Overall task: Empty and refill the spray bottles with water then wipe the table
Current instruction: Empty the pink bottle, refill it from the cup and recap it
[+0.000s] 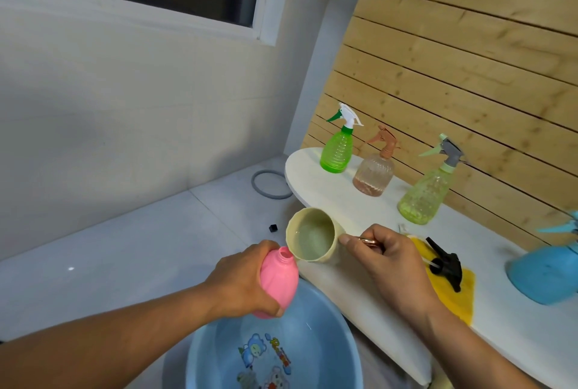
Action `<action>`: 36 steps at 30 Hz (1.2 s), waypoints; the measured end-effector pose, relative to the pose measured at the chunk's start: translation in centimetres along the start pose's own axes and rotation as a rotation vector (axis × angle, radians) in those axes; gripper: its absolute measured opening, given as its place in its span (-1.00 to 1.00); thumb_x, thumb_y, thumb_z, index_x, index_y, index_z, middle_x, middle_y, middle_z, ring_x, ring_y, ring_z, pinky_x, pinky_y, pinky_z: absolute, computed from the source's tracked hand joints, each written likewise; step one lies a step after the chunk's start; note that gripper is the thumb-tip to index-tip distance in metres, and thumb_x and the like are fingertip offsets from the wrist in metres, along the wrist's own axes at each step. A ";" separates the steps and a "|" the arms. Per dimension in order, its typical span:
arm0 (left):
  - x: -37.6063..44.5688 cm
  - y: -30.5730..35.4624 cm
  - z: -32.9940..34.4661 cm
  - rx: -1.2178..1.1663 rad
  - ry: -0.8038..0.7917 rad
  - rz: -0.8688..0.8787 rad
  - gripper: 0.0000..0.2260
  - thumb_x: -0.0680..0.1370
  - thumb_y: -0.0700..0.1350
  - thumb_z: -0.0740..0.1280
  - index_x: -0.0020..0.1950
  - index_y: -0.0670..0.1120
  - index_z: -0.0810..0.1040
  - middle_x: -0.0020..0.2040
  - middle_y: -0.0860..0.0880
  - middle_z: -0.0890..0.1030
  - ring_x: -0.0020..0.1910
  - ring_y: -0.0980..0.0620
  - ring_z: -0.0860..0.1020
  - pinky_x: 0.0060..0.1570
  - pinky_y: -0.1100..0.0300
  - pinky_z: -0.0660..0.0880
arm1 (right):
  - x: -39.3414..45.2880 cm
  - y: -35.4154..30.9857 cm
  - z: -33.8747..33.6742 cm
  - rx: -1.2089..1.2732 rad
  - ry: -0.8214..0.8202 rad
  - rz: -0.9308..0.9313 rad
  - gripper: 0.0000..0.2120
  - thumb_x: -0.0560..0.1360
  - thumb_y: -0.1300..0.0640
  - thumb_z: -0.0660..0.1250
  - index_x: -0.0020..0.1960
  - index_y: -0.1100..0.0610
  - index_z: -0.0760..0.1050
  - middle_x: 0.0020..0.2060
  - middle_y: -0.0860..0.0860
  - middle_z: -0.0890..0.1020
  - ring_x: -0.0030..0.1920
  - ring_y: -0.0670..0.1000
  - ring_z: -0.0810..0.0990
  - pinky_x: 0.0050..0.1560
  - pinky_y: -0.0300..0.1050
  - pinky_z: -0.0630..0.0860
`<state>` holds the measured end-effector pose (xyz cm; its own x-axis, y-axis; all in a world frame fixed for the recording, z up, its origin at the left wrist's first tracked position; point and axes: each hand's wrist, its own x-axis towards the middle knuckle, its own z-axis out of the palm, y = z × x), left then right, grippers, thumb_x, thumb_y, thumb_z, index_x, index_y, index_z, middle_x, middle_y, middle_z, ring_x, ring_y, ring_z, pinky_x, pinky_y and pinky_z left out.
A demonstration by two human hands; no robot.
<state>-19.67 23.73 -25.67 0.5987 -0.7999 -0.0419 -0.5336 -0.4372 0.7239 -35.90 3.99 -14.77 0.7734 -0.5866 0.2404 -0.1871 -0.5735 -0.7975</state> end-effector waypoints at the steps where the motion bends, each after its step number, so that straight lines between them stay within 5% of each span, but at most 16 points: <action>1: 0.1 0.1 0.0 0.004 0.004 0.002 -0.09 0.10 0.28 0.63 0.36 0.39 0.27 0.18 0.28 0.52 0.16 0.09 0.55 0.05 0.14 0.63 | -0.1 -0.1 -0.1 -0.025 0.002 -0.013 -0.55 0.47 -0.07 0.51 -0.32 0.19 0.37 -0.52 -0.13 0.27 -0.44 -0.08 0.20 -0.44 -0.25 0.17; 8: 0.1 0.2 0.2 0.021 0.011 0.017 -0.08 0.10 0.29 0.63 0.37 0.38 0.26 0.19 0.28 0.51 0.15 0.07 0.55 0.02 0.19 0.58 | -0.5 -1.2 -0.5 -0.147 0.039 -0.072 -0.56 0.47 -0.11 0.49 -0.33 0.16 0.40 -0.53 -0.13 0.31 -0.44 -0.09 0.26 -0.37 -0.09 0.23; 22: 0.1 0.2 0.3 0.050 0.019 0.031 -0.07 0.11 0.30 0.62 0.40 0.35 0.26 0.16 0.29 0.49 0.14 0.07 0.54 -0.01 0.23 0.50 | -0.6 -1.7 -0.3 -0.280 0.088 -0.190 -0.73 0.44 -0.17 0.45 -0.29 -0.08 0.44 -0.35 -0.12 0.49 -0.28 -0.06 0.47 -0.34 -0.20 0.32; 36: 0.2 0.2 0.3 0.062 0.017 0.041 -0.07 0.11 0.32 0.61 0.40 0.35 0.25 0.10 0.31 0.44 0.10 0.09 0.52 -0.07 0.25 0.43 | -1.2 -2.8 -0.3 -0.362 0.100 -0.229 -0.69 0.47 -0.11 0.47 -0.34 -0.08 0.42 -0.34 -0.11 0.48 -0.23 -0.10 0.49 -0.34 -0.20 0.28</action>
<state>-19.86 23.35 -25.75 0.5858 -0.8105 -0.0011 -0.5934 -0.4298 0.6806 -36.46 6.08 -12.69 0.7607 -0.4628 0.4552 -0.2310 -0.8483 -0.4765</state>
